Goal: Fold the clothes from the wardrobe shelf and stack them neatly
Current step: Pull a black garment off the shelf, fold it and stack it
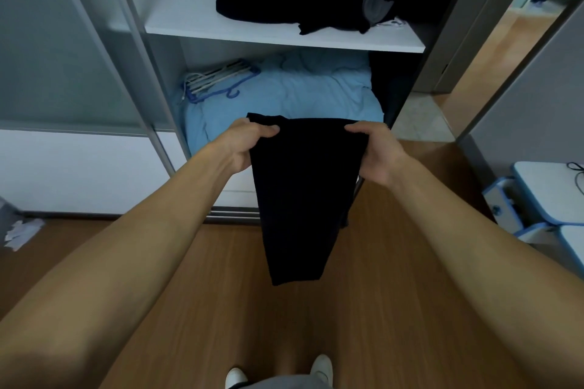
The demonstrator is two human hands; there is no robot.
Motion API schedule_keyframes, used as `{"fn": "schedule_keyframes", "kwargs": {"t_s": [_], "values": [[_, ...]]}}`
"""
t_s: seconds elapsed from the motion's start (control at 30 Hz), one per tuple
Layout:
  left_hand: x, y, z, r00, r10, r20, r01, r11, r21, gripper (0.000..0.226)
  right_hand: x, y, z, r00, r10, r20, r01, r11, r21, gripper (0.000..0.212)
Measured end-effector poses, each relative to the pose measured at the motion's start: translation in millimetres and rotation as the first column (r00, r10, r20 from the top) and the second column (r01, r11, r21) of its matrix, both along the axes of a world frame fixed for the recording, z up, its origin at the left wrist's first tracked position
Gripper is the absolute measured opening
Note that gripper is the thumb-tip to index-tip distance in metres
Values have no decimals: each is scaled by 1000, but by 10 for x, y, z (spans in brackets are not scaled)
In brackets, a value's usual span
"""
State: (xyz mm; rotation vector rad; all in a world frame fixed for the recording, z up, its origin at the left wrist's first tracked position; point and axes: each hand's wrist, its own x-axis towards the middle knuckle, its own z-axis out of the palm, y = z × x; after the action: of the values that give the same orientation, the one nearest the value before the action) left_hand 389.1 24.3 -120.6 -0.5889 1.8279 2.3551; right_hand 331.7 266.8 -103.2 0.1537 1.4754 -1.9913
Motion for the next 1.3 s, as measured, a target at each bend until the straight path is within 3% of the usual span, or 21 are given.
{"fn": "schedule_keyframes", "kwargs": {"t_s": [0.07, 0.17, 0.3, 0.4, 0.47, 0.57, 0.73, 0.83, 0.93, 1.03, 1.13, 1.2, 1.3], "values": [[18, 3, -7, 1000, -2, 4, 2, 995, 101, 25, -17, -27, 52, 1000, -15, 9, 14, 996, 87, 36], [50, -46, -30, 999, -38, -27, 42, 984, 172, 33, -35, -110, 94, 994, -83, 69, 79, 995, 68, 28], [38, -77, -33, 998, -53, -27, 54, 998, 44, 38, -20, -246, 113, 987, -74, 140, 79, 996, -30, 16], [-6, -74, -26, 998, 34, -53, -37, 997, -67, 28, -35, -242, 99, 986, -29, 164, 54, 987, -153, 23], [-22, -65, -29, 996, 62, -58, -68, 991, -115, 27, -63, -207, 84, 993, 17, 116, 0, 990, -142, 26], [-19, -66, 11, 1000, 27, -9, -28, 996, -79, 31, -79, -184, 17, 996, 77, -33, -77, 997, 16, 19], [-8, -117, 71, 997, -4, 71, 6, 1000, -17, 26, -68, -250, -88, 988, 51, -146, -9, 962, 275, 17], [9, -170, 90, 991, 44, 126, -39, 998, -41, 19, -42, -279, -119, 997, 2, -80, 19, 967, 255, 27], [2, -221, 92, 986, 131, 101, -123, 989, -81, 14, -22, -301, -117, 996, -79, -35, 83, 986, 145, 16], [7, -234, 58, 976, 201, 82, -193, 976, -97, 8, -21, -319, -111, 988, -116, -103, 125, 989, 77, 26], [28, -242, 13, 973, 210, 98, -198, 973, -114, 6, -24, -319, -116, 969, 7, -247, 43, 979, 198, 56], [34, -252, -4, 974, 210, 89, -194, 969, -155, 6, -15, -321, -135, 951, 102, -291, -22, 964, 265, 56], [57, -248, -14, 986, 161, 53, -146, 965, -216, 12, 23, -326, -159, 959, 78, -273, -18, 976, 217, 52]]}}
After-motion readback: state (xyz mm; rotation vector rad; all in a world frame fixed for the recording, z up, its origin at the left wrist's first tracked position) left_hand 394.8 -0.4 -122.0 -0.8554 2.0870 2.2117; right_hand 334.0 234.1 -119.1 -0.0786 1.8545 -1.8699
